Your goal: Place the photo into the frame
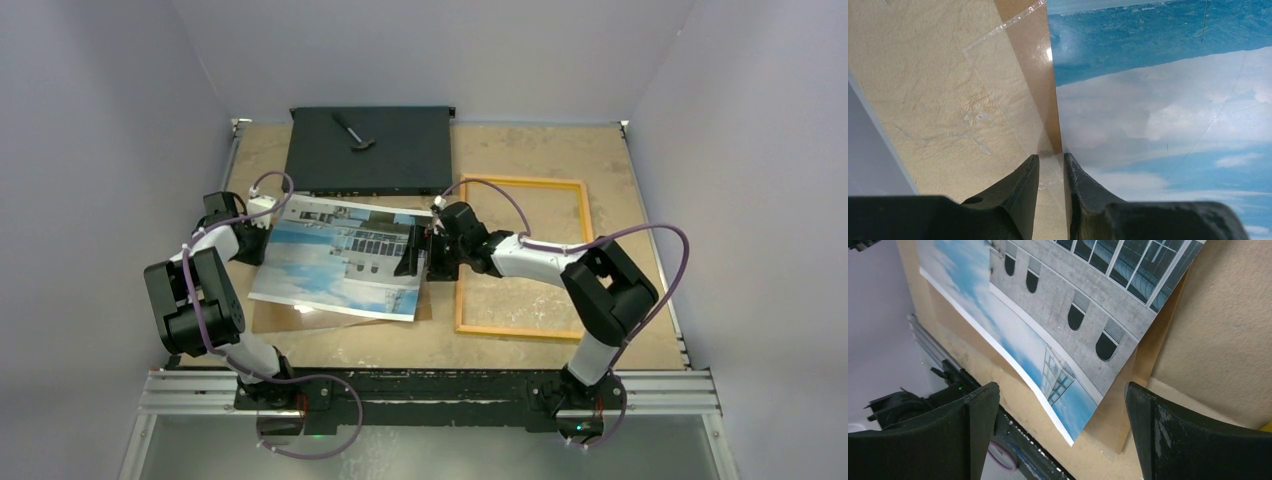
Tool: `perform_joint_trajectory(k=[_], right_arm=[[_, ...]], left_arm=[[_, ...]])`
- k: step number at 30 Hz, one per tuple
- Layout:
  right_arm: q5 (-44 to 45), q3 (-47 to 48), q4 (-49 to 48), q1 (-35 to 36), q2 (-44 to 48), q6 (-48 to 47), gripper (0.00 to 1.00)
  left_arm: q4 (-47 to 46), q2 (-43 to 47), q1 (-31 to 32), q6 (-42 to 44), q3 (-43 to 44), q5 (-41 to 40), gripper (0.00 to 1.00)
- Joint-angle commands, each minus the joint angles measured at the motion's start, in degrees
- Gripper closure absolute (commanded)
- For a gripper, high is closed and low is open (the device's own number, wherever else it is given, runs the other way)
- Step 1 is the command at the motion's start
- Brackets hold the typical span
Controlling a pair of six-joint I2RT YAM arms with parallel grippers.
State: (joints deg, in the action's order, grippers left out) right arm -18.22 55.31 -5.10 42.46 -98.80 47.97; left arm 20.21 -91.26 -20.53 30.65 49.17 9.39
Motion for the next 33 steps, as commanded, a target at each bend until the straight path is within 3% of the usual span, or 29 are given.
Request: perform_joint_trajectory(k=[1,5,10,15,21,28,33], right_arm=[[-5.71,0.41,-7.0,0.48,3.49,2.3,0.05],[-6.54,0.23,-7.95,0.25,5.64,2.56,0.06],[-11.68,-3.73,-17.69,-0.73,8.62,5.23,0.09],[-17.14,-4.75,-21.43,-0.88,5.0,5.25,0.17],[-19.65,-7.59,-23.09,-1.23,1.63,5.55,0.32],[-21.27,-10.35,-21.97,-4.75,7.75,3.98,0.51],[-22.49,-11.91,-22.06,-6.16,9.48,3.54,0.59]], left_arm=[[3.44,-3.03,0.76,-0.26,-3.46,2.85,0.77],[3.47,-2.98,0.75,-0.38,-3.5,2.92,0.78],[3.82,-3.13,0.75,-0.67,-3.0,3.07,0.8],[5.13,-3.22,0.75,-1.35,-1.65,3.46,0.81],[6.66,-3.09,0.69,-2.04,-0.4,4.15,0.82],[6.94,-2.84,0.7,-2.46,0.87,2.73,0.83],[7.27,-3.38,0.66,-3.29,2.06,2.54,0.83]])
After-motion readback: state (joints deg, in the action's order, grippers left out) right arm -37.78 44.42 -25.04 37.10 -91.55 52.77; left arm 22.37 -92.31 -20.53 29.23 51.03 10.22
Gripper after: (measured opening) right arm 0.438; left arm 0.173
